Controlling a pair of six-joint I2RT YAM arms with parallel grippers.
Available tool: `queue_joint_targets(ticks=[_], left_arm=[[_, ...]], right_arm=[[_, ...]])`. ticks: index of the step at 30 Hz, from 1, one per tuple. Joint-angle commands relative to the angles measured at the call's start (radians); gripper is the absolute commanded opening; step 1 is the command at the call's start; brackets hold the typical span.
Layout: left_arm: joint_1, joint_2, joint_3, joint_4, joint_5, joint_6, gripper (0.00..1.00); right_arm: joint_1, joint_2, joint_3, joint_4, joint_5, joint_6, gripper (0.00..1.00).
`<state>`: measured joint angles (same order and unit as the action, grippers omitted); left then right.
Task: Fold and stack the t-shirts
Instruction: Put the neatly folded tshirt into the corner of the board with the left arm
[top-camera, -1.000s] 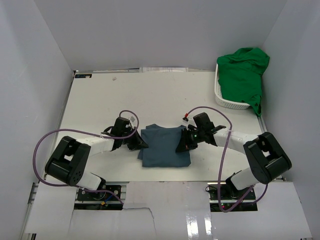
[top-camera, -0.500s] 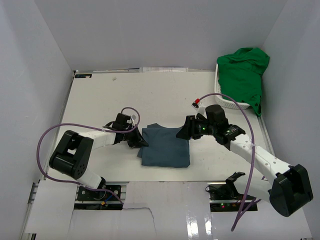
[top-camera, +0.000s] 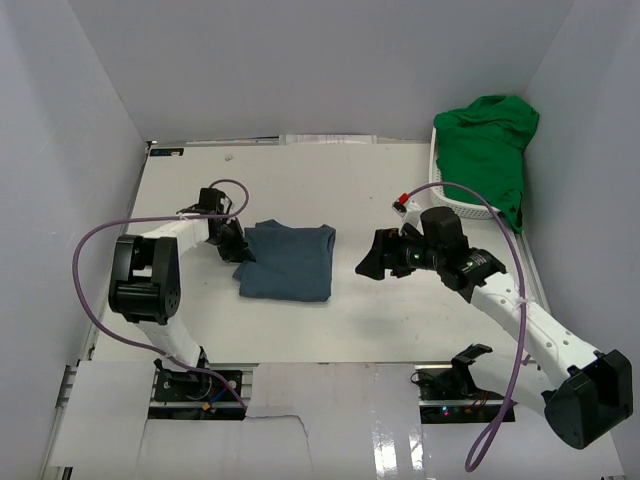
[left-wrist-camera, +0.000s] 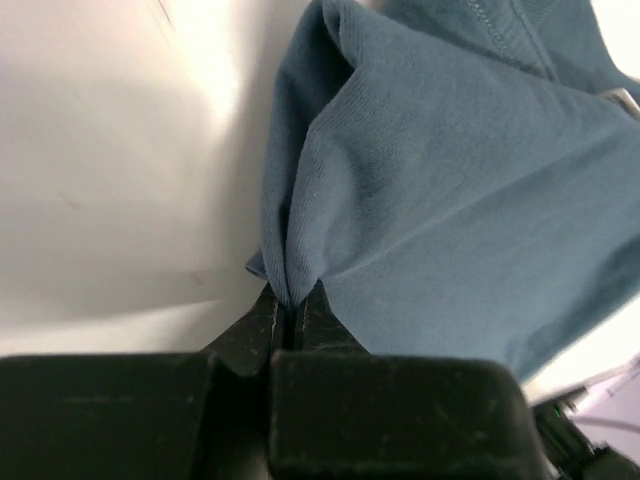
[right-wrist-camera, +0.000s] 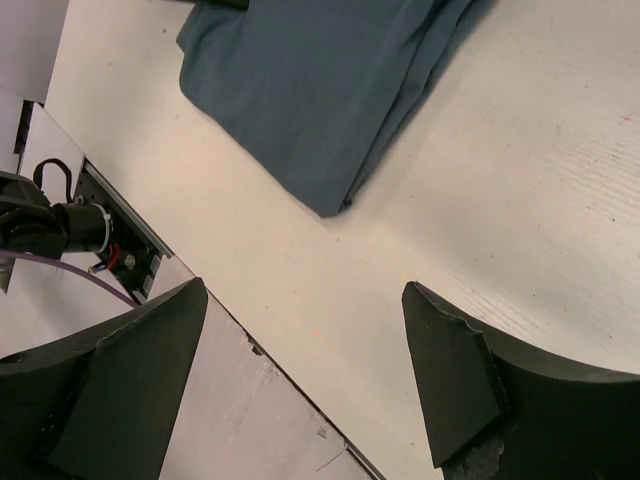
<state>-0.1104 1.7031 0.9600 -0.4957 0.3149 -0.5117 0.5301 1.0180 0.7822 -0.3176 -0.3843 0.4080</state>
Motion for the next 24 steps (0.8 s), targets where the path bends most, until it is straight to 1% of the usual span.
queue_joint_targets(ticks=[1, 3, 5, 6, 8, 11, 15, 17, 18, 19, 20, 22, 23, 24], left_arm=[[0.021, 0.078, 0.114, -0.102, -0.190, 0.130, 0.00], [0.034, 0.137, 0.192, -0.135, -0.246, 0.168, 0.00], [0.046, 0.176, 0.235, -0.142, -0.287, 0.194, 0.00], [0.054, 0.220, 0.279, -0.147, -0.299, 0.208, 0.00], [0.078, 0.285, 0.316, -0.159, -0.300, 0.210, 0.00], [0.097, 0.337, 0.387, -0.156, -0.381, 0.206, 0.00], [0.109, 0.420, 0.506, -0.156, -0.422, 0.216, 0.00], [0.109, 0.475, 0.597, -0.158, -0.430, 0.214, 0.00], [0.147, 0.493, 0.630, -0.158, -0.422, 0.214, 0.00], [0.155, 0.536, 0.704, -0.158, -0.422, 0.220, 0.00], [0.161, 0.558, 0.745, -0.159, -0.424, 0.232, 0.00], [0.173, 0.631, 0.828, -0.171, -0.485, 0.286, 0.00], [0.175, 0.654, 0.909, -0.176, -0.517, 0.306, 0.00], [0.178, 0.676, 0.946, -0.181, -0.586, 0.321, 0.00]], right_arm=[[-0.007, -0.007, 0.064, -0.026, -0.005, -0.043, 0.85], [-0.008, -0.004, 0.077, -0.040, -0.007, -0.055, 0.85], [-0.010, -0.002, 0.078, -0.041, -0.014, -0.064, 0.85], [-0.013, -0.004, 0.078, -0.041, -0.019, -0.066, 0.85], [-0.015, -0.009, 0.077, -0.041, -0.031, -0.067, 0.85], [-0.015, -0.019, 0.072, -0.041, -0.051, -0.074, 0.85], [-0.016, -0.027, 0.063, -0.049, -0.064, -0.083, 0.85], [-0.018, -0.021, 0.061, -0.052, -0.079, -0.086, 0.85], [-0.018, -0.019, 0.060, -0.052, -0.083, -0.089, 0.85], [-0.016, -0.021, 0.057, -0.051, -0.087, -0.089, 0.85], [-0.016, -0.021, 0.055, -0.051, -0.090, -0.092, 0.85], [-0.018, -0.018, 0.055, -0.052, -0.091, -0.098, 0.85], [-0.018, -0.015, 0.054, -0.051, -0.097, -0.100, 0.85], [-0.018, -0.012, 0.054, -0.051, -0.111, -0.098, 0.85]])
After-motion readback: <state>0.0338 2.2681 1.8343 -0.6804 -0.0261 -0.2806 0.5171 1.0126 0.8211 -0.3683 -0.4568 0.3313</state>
